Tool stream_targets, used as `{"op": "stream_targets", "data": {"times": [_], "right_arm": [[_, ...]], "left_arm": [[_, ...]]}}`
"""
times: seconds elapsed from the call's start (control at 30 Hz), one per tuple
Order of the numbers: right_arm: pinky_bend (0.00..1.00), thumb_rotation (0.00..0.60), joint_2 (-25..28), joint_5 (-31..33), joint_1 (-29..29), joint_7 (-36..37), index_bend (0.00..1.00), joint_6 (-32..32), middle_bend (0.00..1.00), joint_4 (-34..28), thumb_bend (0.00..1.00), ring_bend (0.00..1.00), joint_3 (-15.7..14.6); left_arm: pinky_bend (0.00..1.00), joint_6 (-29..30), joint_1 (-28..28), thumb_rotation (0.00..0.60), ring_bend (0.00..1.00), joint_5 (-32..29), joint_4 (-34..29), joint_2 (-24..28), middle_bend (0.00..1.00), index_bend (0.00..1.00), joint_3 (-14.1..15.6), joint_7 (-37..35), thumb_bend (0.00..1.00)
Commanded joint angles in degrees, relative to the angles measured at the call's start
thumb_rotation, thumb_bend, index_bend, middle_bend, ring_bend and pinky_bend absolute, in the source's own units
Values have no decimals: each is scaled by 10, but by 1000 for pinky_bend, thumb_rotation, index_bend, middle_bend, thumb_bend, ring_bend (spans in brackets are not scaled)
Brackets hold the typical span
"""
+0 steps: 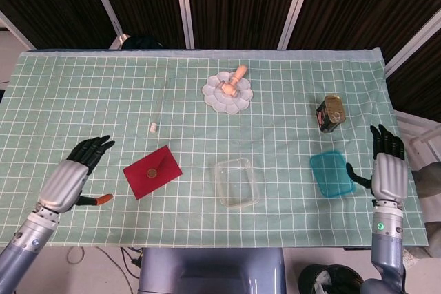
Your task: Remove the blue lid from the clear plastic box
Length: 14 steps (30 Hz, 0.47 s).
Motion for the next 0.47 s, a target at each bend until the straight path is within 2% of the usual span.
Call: {"op": "stream_targets", "data": {"times": [0.03,0.17,0.33,0.47], "right_arm": [[0,600,43,-66,-33,38,0,23,0,-13,258,0,-41],[0,600,88,-140,-59,81,0,49,0,-6,203,0,-76],[0,600,125,-174,-83,117,0,88,0,13,199,0,-84],[0,600,136,-175,-93,141,0,94,0,30,199,0,-88]], "left_arm": [[49,49,44,600,0,24,37,-10,0,0,13,10,0],[12,103,96,600,0,28,87,-32,0,0,13,30,0],[2,157,146,600,0,22,150,-56,0,0,0,38,0],[1,178,171,600,0,20,193,-71,0,0,-8,32,0]]}}
